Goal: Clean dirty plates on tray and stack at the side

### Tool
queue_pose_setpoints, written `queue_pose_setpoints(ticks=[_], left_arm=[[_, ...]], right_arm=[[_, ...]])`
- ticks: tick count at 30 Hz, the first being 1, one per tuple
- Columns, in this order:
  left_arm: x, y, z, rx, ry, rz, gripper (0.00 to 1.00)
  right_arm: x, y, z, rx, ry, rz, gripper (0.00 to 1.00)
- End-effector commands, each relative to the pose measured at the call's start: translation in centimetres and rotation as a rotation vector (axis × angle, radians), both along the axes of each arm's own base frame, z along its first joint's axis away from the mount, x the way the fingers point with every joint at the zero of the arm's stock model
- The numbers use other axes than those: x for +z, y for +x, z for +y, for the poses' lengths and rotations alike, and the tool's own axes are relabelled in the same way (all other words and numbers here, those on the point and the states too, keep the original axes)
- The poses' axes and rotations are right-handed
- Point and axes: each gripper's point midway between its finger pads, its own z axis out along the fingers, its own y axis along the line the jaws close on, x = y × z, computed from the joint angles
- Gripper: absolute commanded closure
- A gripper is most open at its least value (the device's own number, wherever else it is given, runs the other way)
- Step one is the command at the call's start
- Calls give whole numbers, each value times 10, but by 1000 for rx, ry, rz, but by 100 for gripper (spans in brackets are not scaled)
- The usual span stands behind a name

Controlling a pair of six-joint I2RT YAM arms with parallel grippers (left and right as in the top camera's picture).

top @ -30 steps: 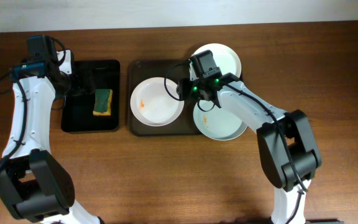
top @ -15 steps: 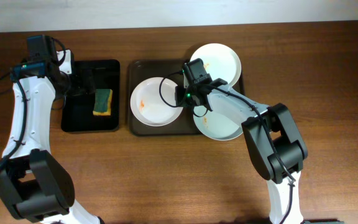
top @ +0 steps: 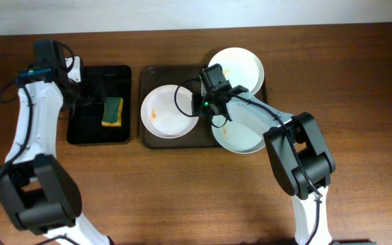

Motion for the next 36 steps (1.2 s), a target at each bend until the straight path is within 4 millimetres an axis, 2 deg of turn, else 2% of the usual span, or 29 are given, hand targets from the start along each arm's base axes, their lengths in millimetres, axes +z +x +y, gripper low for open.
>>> queue_pose_setpoints(ticks=[1,4,6,8,13,17,19,21,30,33,36], left_arm=[[-25,7,2,13,-8,34,1],[-49,14,-1,-3,-24,58,3],[-57,16,-2,-22,-20,66,17],[-63,19,-5,-64,-10,67,24],[-61,29,-36,-285,-33,13,25],[-67,34,-41,-295,-30,8,25],[-78,33,-43,-284,-41,32,25],[-87,31,-44,-277,-48,55,29],[-103,24,-45,-270,-64,102,44],[-111,20,-49,-277,-70,131,54],[-112,18,-50,-279,-72,137,72]], right_arm=[[-17,-6,-2,-1,-28,38,96],[-17,-6,-2,-1,-29,40,96],[-17,-6,-2,-1,-29,40,96],[-17,-6,-2,-1,-29,40,96],[-17,-6,-2,-1,-29,40,96],[-18,-7,-3,-1,-30,43,96],[-18,-7,-2,-1,-30,43,96],[-18,-7,-2,-1,-30,43,96],[-18,-7,-2,-1,-30,42,96],[-18,-7,-3,-1,-31,43,96],[-18,-7,-3,-1,-31,43,96]])
